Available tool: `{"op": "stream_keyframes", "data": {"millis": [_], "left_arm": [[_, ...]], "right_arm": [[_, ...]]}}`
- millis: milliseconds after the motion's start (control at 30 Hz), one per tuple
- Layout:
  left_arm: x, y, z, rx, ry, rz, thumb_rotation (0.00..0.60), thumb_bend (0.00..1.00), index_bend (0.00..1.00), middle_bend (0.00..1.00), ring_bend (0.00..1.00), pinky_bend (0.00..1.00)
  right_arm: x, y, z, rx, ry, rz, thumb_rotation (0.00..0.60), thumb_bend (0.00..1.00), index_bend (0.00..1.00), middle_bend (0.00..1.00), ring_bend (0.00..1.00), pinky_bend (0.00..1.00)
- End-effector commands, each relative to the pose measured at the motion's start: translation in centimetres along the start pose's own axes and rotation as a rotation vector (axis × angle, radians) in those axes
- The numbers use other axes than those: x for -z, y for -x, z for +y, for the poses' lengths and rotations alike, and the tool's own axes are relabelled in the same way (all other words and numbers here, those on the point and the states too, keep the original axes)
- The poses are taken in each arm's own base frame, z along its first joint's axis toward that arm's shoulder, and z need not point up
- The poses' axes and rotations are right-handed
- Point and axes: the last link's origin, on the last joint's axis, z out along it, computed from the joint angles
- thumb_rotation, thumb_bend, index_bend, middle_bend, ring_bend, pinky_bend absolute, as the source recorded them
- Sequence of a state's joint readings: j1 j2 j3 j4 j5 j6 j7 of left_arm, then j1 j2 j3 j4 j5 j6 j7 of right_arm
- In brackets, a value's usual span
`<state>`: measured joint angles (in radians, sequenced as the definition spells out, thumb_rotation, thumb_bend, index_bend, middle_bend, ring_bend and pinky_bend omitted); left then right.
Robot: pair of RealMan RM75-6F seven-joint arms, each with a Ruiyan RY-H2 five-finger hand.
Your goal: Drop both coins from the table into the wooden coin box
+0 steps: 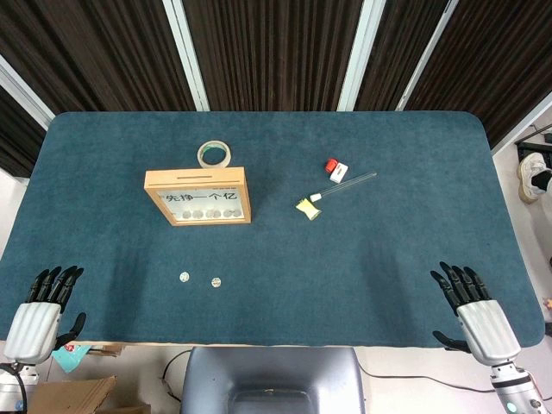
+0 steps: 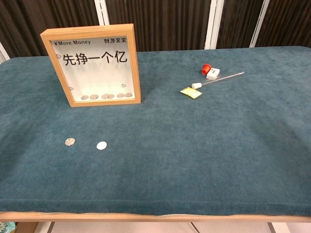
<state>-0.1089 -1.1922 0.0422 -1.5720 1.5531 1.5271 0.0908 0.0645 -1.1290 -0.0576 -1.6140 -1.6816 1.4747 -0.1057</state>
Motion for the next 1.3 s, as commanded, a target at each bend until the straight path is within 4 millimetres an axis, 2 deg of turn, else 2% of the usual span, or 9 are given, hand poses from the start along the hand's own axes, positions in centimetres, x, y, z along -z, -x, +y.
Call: {"op": "stream_keyframes", "data": {"millis": [33,167,200,233,300,333,433,767,1300], "left_arm": [[0.0,0.0,0.2,0.009,0.019,0.008,0.600,0.39,0.08,0.07,0.00,0.07],[-0.9,0.9,1.0,0.050,0.075,-0.018,0.600,0.39,0.07,0.13,0.05,0.15],[-1.3,1.1,1.2,0.058,0.076,-0.001,0.600,0.39,0.08,0.23,0.14,0.28],[-1.6,1.5,1.3,0.058,0.074,0.008,0.600,0.39,0.10,0.43,0.35,0.55],[-2.3,2.4,1.7,0.047,0.079,-0.002,0.600,0.39,0.16,0.78,0.73,0.94],[-2.8,2.8,1.9,0.052,0.080,0.004,0.600,0.39,0.20,0.90,0.86,1.00],[-4.4,4.5,2.9,0.072,0.075,0.010,0.600,0.39,0.28,1.00,1.00,1.00],[-8.2,10.0,6.5,0.094,0.030,-0.010,0.600,0.39,0.36,1.00,1.00,1.00],[-10.4,13.4,11.3,0.037,0.053,-0.014,0.600,0.39,0.40,1.00,1.00,1.00]], "right_arm": [[-0.3,0.1,0.1,0.002,0.005,-0.015,0.600,0.19,0.00,0.00,0.00,0.00],[-0.3,0.0,0.1,-0.001,0.011,0.000,0.600,0.19,0.00,0.00,0.00,0.00],[-0.2,0.0,0.2,0.007,0.016,0.004,0.600,0.19,0.00,0.00,0.00,0.00],[-0.3,0.0,0.2,0.017,0.022,0.006,0.600,0.19,0.00,0.00,0.00,0.00],[-0.3,0.1,0.2,0.017,0.027,0.001,0.600,0.19,0.00,0.00,0.00,0.00],[-0.3,0.1,0.2,0.014,0.027,-0.001,0.600,0.19,0.00,0.00,0.00,0.00],[-0.5,0.2,0.1,0.018,0.030,0.002,0.600,0.19,0.00,0.00,0.00,0.00],[-0.7,0.2,0.1,0.015,0.032,-0.004,0.600,0.19,0.00,0.00,0.00,0.00],[-0.2,-0.5,0.6,-0.005,0.040,0.014,0.600,0.19,0.00,0.00,0.00,0.00]]}}
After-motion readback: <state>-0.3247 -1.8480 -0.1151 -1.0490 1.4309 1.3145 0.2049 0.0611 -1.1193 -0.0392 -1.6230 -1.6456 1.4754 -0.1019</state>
